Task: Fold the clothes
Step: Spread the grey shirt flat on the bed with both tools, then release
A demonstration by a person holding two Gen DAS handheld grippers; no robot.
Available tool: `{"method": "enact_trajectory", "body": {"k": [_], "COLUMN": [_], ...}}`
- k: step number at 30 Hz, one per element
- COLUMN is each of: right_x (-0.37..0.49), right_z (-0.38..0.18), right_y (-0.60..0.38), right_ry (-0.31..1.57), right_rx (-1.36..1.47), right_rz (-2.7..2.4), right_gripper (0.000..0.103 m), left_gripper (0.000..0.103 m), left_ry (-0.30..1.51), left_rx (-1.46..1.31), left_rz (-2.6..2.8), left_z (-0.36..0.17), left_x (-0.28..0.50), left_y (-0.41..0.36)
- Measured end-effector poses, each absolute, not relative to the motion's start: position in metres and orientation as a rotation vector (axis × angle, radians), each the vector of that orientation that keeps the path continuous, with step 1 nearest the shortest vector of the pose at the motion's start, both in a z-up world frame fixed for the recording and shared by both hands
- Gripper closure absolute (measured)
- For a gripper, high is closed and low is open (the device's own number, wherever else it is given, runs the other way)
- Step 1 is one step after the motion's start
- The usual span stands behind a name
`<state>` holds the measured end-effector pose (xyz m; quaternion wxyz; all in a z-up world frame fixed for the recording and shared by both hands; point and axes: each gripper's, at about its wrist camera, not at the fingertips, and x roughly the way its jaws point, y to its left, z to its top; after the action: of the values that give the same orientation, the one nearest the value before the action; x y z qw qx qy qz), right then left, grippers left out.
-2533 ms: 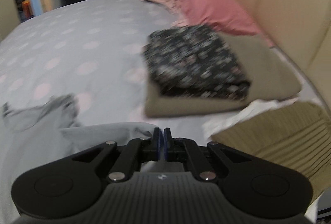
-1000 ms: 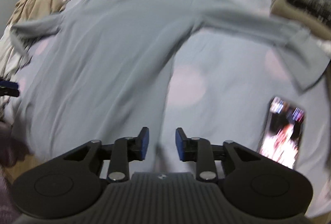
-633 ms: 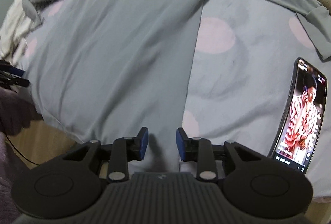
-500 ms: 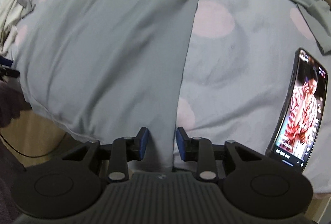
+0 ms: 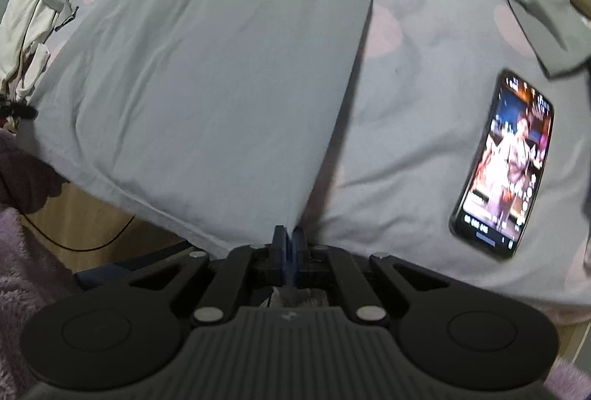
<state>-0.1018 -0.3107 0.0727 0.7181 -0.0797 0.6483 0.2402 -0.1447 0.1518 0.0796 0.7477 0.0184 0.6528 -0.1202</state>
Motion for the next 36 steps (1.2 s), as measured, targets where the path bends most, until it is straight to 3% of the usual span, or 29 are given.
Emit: {"method": "enact_trajectory", "body": {"k": [7, 8, 10, 12, 18, 28, 29, 31, 32, 35, 36], "right_x": [-0.104, -0.103, -0.101, -0.098, -0.066, 0.000, 0.006, 0.016, 0.024, 0.044, 0.051], "right_z": [0.044, 0.047, 0.055, 0.065, 0.108, 0.126, 0.122, 0.116, 0.113, 0.099, 0.093], "right_y": [-0.300, -0.302, -0.306, -0.311, -0.344, -0.378, -0.377, -0.379, -0.381, -0.386, -0.390], "right_ry": [1.480, 1.479, 1.468, 1.449, 1.291, 0.983, 0.971, 0.959, 0.958, 0.961, 0.959], "right_rx": [-0.230, -0.225, -0.211, -0.192, -0.153, -0.170, -0.174, -0.170, -0.166, -0.163, -0.171], "right_rz": [0.504, 0.503, 0.500, 0.495, 0.402, 0.186, 0.184, 0.181, 0.168, 0.139, 0.130], "right_gripper": [0.099, 0.095, 0.091, 0.076, 0.067, 0.065, 0.065, 0.064, 0.063, 0.049, 0.049], "left_gripper": [0.102, 0.101, 0.087, 0.083, 0.083, 0.083, 0.080, 0.060, 0.057, 0.056, 0.056], "left_ry": [1.502, 1.476, 1.422, 1.368, 1.210, 1.062, 1.056, 1.043, 1.033, 1.001, 0.991], "left_rx": [0.060, 0.046, 0.018, -0.009, -0.062, -0.109, -0.089, -0.041, -0.020, 0.037, 0.048], "left_rz": [-0.224, -0.232, -0.249, -0.265, -0.315, -0.339, -0.340, -0.334, -0.328, -0.305, -0.302], "left_z": [0.052, 0.057, 0.068, 0.078, 0.103, 0.108, 0.107, 0.105, 0.105, 0.105, 0.104], "left_x": [-0.136, -0.133, -0.128, -0.123, -0.102, -0.039, -0.033, -0.023, -0.019, -0.009, -0.005], "left_y": [0.147, 0.146, 0.146, 0.145, 0.135, 0.098, 0.091, 0.078, 0.072, 0.059, 0.056]}}
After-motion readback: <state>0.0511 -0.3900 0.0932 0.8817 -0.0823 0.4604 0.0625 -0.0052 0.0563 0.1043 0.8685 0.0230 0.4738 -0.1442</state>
